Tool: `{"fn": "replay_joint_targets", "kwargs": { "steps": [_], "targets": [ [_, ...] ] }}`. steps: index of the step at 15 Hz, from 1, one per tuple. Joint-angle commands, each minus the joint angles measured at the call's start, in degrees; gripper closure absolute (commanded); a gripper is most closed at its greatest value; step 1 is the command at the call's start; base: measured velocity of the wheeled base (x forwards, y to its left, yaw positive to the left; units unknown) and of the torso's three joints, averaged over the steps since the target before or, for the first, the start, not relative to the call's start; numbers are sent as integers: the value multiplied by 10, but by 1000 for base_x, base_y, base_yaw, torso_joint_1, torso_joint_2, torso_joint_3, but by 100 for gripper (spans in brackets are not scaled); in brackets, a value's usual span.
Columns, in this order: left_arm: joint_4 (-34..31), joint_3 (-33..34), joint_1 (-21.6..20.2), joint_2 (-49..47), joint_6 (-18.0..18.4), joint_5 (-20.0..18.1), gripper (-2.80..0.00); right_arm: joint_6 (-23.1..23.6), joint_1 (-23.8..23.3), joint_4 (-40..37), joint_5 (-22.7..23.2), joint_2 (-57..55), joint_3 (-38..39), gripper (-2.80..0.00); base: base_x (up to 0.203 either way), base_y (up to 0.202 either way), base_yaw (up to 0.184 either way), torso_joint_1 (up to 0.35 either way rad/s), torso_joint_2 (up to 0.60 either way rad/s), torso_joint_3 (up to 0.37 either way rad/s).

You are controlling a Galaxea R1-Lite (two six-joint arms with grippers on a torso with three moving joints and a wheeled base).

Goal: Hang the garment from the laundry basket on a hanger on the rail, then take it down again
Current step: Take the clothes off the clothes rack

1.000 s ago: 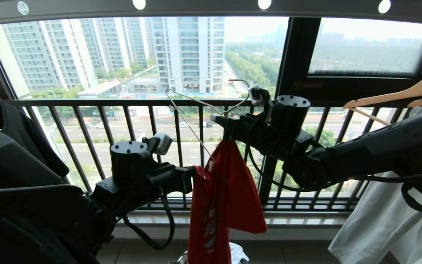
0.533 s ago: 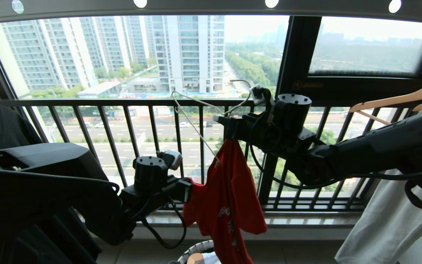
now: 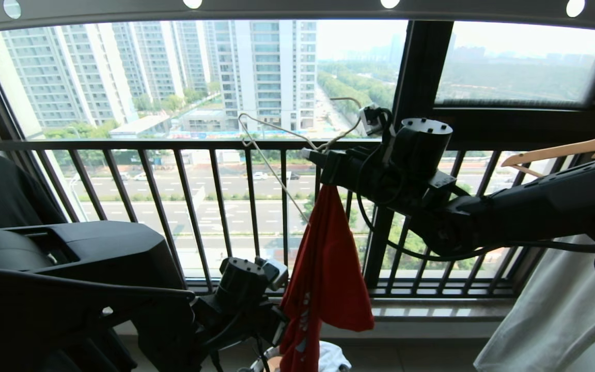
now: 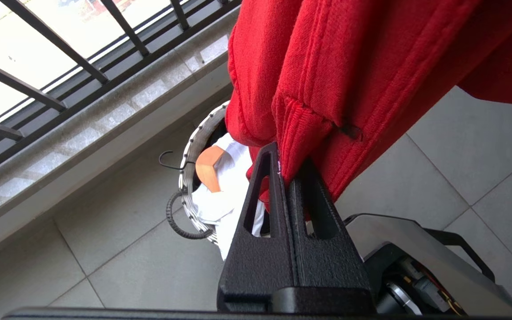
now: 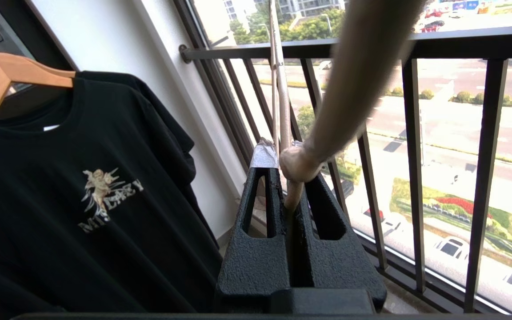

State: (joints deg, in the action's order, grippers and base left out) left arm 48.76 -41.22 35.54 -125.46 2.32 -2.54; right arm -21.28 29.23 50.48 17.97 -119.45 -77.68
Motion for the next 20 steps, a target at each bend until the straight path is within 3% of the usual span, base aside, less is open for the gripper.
{"fn": "replay_joint_targets", "kwargs": {
  "steps": [1,3,5,7,10,12,14,15,18,20],
  "targets": [
    [3,9,14,-15,2,0,0,-17,6,2,1,14,2,0,0,0,0,0,0,0],
    [2,22,22,-13,7,0,0,-35,7,3,0,21,1,0,0,0,0,0,0,0],
    [1,48,35,-12,52,-2,0,-35,6,3,0,21,1,0,0,0,0,0,0,0],
    [4,37,31,-8,51,-1,0,-35,6,3,0,19,1,0,0,0,0,0,0,0],
    [9,11,15,28,-2,-1,0,1,4,8,0,-4,9,0,0,0,0,0,0,0],
    [70,2,7,53,-63,0,0,45,1,29,3,-23,26,0,0,0,0,0,0,0],
    [153,-1,-16,50,-70,2,0,91,2,51,20,-26,49,0,0,0,0,0,0,0],
    [163,-7,-26,45,-66,7,0,92,2,52,23,-24,52,0,0,0,0,0,0,0],
    [164,-66,-62,20,-49,106,0,92,1,51,23,-24,54,0,0,0,0,0,0,0],
    [166,-76,-67,6,-39,135,0,92,2,51,27,-19,56,0,0,0,0,0,0,0]
  ]
}}
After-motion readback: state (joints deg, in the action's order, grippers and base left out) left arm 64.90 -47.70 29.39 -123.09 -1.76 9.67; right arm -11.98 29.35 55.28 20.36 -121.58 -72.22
